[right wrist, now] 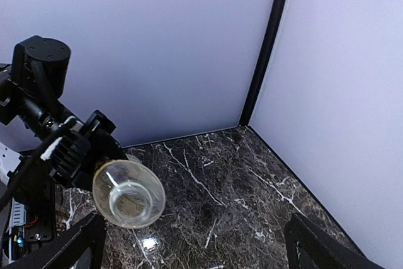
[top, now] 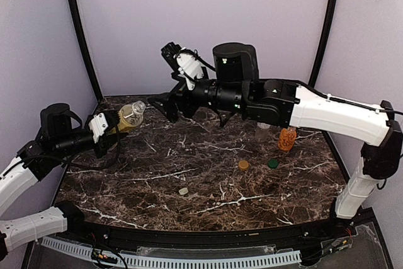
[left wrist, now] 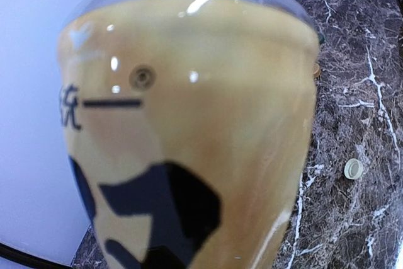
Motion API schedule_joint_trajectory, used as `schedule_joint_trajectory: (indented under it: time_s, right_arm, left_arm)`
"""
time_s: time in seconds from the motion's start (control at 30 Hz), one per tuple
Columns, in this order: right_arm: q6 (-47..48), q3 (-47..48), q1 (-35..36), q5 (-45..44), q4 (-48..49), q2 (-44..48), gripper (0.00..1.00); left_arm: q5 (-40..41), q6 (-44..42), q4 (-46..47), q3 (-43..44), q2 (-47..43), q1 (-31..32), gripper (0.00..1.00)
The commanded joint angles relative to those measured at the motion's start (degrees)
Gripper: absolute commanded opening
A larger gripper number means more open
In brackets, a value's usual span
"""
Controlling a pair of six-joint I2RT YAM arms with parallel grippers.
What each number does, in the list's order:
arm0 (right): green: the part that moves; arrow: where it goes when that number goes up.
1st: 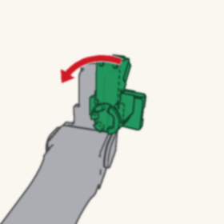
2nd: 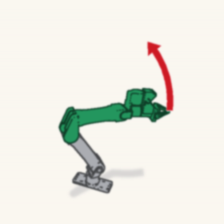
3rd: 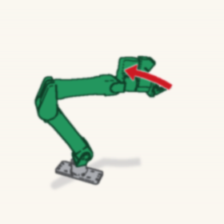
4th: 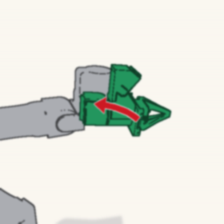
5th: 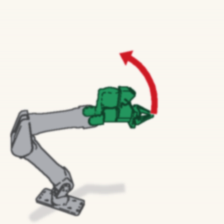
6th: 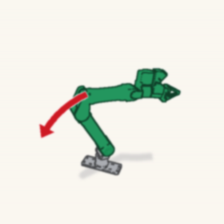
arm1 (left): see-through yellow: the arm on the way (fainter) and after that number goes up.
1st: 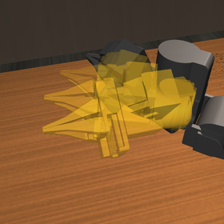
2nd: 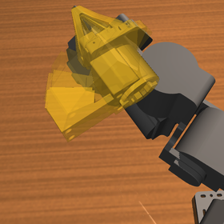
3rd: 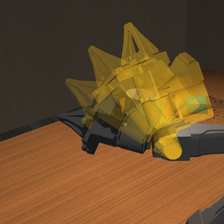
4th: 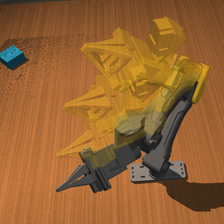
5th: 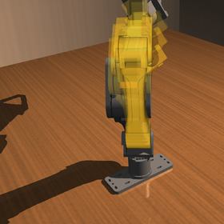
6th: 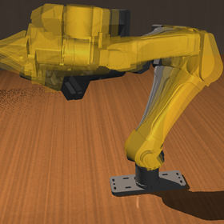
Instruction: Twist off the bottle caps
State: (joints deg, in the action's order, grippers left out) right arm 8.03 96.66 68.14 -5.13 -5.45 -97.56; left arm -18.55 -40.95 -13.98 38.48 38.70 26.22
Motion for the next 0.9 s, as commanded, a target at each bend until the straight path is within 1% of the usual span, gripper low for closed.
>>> schedule_joint_trajectory:
  time_s: [0.0,0.1,0.17,0.23,0.4,0.47,0.5,0.63,0.73,0.87]
  right_arm:
    - [-11.35,-3.06,-4.36,-1.03,-0.19,4.08,0.97]
    - [-9.93,-5.07,-4.94,3.99,0.46,4.97,0.96]
    - [-8.49,-6.02,-4.97,12.67,1.89,4.99,0.95]
    - [-8.42,-5.65,-4.97,19.68,3.59,4.00,0.94]
    - [-8.40,-0.28,-4.86,29.20,6.82,-1.55,0.93]
    - [-8.43,2.02,-4.66,33.11,8.10,-3.55,0.93]
    - [-8.39,2.66,-4.50,34.56,9.33,-4.23,0.91]
    - [-6.64,3.03,-3.07,37.24,15.37,-5.58,0.82]
    - [-6.28,4.22,-2.22,36.71,16.31,-7.10,0.76]
    - [-7.50,6.40,-1.81,35.63,15.71,-9.31,0.61]
  left_arm:
    - [0.01,10.35,4.01,-0.50,-0.22,-0.02,0.27]
    - [-2.10,13.14,4.43,-0.31,-0.27,0.02,0.28]
    - [-4.40,15.53,4.85,-0.13,-0.41,-0.06,0.27]
    - [-8.05,19.76,5.85,-0.19,-0.64,-0.06,0.28]
    - [-22.94,27.27,10.26,-0.77,-0.79,-0.11,0.28]
    - [-26.67,29.48,11.03,-1.04,-0.66,-0.11,0.27]
    - [-27.76,30.06,11.05,-1.13,-0.61,-0.11,0.27]
    - [-27.29,29.80,11.03,-1.84,-0.55,-0.11,0.27]
    - [-27.29,29.47,11.66,-1.90,-0.49,-0.11,0.28]
    - [-27.48,29.37,12.16,-1.92,-0.36,-0.11,0.28]
